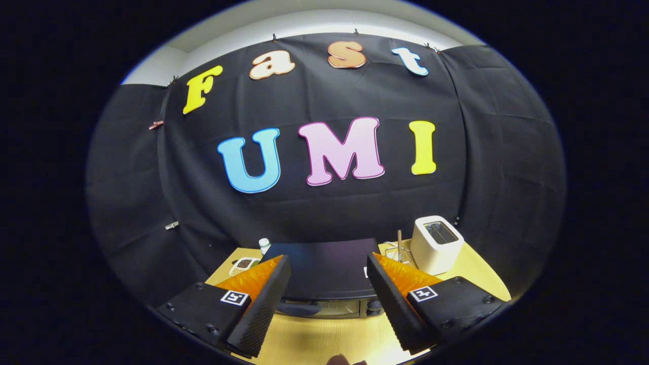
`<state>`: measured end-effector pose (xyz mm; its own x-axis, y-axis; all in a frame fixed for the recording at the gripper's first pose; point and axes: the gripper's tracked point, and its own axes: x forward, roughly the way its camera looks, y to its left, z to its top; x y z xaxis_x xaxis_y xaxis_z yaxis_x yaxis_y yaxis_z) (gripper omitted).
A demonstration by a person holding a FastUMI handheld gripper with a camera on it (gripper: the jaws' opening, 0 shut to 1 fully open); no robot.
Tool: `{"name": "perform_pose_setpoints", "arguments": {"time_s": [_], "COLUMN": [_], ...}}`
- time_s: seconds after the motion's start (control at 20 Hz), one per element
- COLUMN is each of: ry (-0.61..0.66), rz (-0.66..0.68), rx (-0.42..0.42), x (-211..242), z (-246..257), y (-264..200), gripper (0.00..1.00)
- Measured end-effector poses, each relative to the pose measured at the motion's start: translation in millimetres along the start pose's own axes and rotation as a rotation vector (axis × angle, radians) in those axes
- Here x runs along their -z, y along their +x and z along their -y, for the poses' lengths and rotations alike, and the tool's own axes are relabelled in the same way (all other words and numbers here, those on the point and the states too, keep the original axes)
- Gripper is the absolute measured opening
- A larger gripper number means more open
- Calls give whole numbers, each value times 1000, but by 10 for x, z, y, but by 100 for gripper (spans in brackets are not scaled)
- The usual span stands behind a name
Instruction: Open the toaster oven, put the food inside, and close the toaster oven door.
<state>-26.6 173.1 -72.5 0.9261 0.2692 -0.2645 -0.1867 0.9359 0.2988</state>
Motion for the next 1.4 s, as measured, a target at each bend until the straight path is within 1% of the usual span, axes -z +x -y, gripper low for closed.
{"name": "perform_pose_setpoints", "arguments": {"time_s": [0.5, 0.7, 0.9, 1.05, 1.4], "ry": [-60, -62, -37, -33, -41], "rz": [189, 243, 268, 263, 263], "rx": [25, 33, 45, 54, 45], "x": [-887, -1137, -1269, -1242, -1267], "z": [590, 853, 1085, 1227, 1304], "y": [-461, -665, -753, -802, -779], "gripper": [98, 98, 98, 98, 98]}}
